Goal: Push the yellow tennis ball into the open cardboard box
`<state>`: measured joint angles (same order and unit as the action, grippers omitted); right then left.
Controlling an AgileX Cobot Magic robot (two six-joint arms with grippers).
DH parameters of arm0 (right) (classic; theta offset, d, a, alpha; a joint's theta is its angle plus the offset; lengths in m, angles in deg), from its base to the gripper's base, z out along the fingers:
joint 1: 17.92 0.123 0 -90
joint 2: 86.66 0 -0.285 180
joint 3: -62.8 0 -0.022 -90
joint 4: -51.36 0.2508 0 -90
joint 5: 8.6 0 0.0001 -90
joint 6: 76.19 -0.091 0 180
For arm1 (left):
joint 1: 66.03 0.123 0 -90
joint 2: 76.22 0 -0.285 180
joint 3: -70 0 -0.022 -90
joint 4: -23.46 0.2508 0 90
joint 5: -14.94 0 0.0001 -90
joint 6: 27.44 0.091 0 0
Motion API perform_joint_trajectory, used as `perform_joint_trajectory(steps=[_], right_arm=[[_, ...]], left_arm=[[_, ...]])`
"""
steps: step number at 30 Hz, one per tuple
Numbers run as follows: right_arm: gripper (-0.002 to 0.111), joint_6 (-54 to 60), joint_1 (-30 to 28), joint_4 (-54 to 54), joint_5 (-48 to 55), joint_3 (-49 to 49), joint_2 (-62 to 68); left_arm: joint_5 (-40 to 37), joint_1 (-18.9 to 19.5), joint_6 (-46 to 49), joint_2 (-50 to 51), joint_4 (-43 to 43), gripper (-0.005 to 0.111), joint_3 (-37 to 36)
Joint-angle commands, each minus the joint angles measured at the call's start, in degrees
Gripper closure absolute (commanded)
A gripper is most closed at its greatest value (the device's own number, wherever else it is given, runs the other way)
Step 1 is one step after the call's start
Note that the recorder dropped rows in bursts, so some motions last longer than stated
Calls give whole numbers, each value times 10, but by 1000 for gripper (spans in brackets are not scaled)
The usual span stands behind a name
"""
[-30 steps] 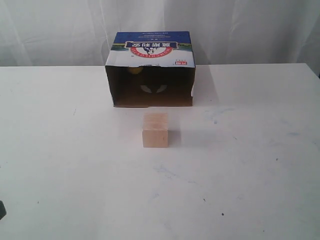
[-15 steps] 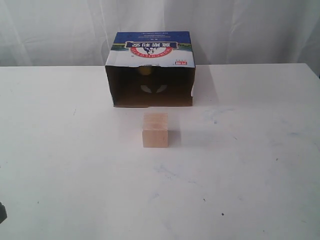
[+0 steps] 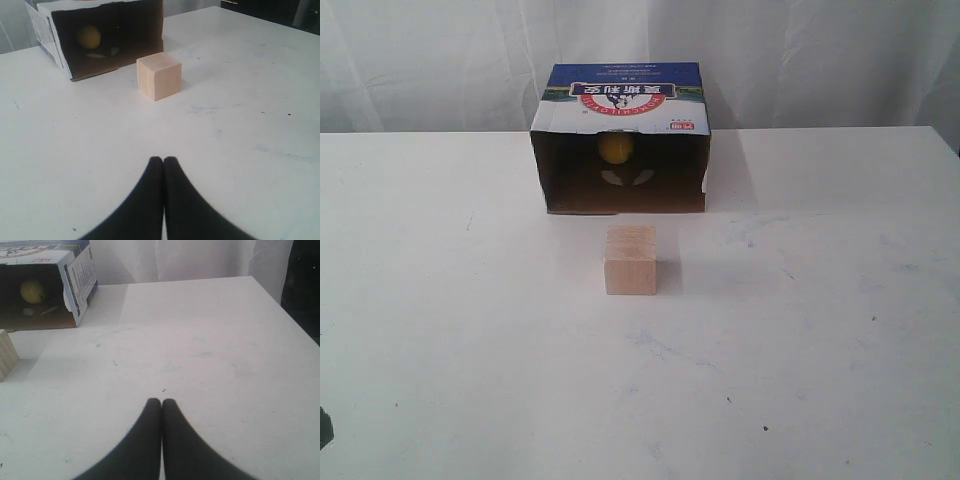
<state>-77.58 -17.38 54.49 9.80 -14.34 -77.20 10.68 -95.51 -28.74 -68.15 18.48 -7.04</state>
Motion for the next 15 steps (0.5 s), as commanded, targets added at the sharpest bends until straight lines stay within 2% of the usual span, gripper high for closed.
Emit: perform_joint_trajectory(steps=[1,15], right_arm=[[108,0,1,-2,-5,-1,-3],[108,0,1,-2,-5,-1,-3]], left_arm=[[-2,32,1,-3,-4,107,-2],[-2,233,1,-3,-4,107,-2]])
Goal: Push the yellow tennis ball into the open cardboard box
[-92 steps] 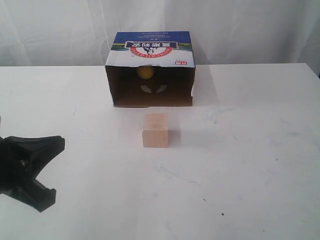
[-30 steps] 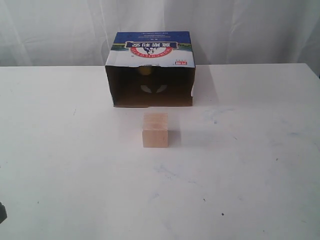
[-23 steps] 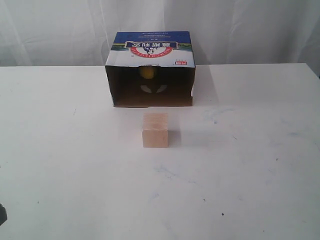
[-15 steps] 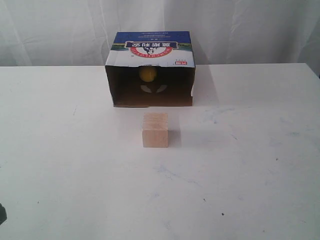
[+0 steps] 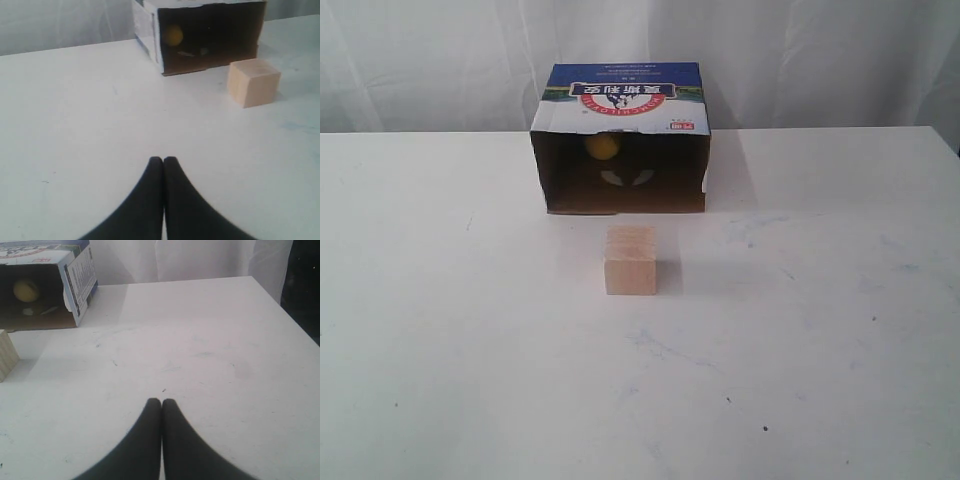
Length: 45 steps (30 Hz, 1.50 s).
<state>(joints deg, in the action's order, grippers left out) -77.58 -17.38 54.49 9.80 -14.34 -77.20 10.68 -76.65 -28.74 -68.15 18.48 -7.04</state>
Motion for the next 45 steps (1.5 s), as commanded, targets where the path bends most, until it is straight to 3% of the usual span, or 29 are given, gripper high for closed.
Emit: perform_joint_trajectory(steps=[1,6,11,45], right_arm=[[108,0,1,-2,-5,-1,-3],[108,0,1,-2,-5,-1,-3],[108,0,1,-2,-5,-1,-3],[108,-13,1,-2,-5,-1,-3]], left_arm=[[-2,58,1,-3,-4,107,-2],[-2,112,1,-3,-4,107,-2],[-2,139,1,-3,-4,107,-2],[-2,139,1,-3,-4,107,-2]])
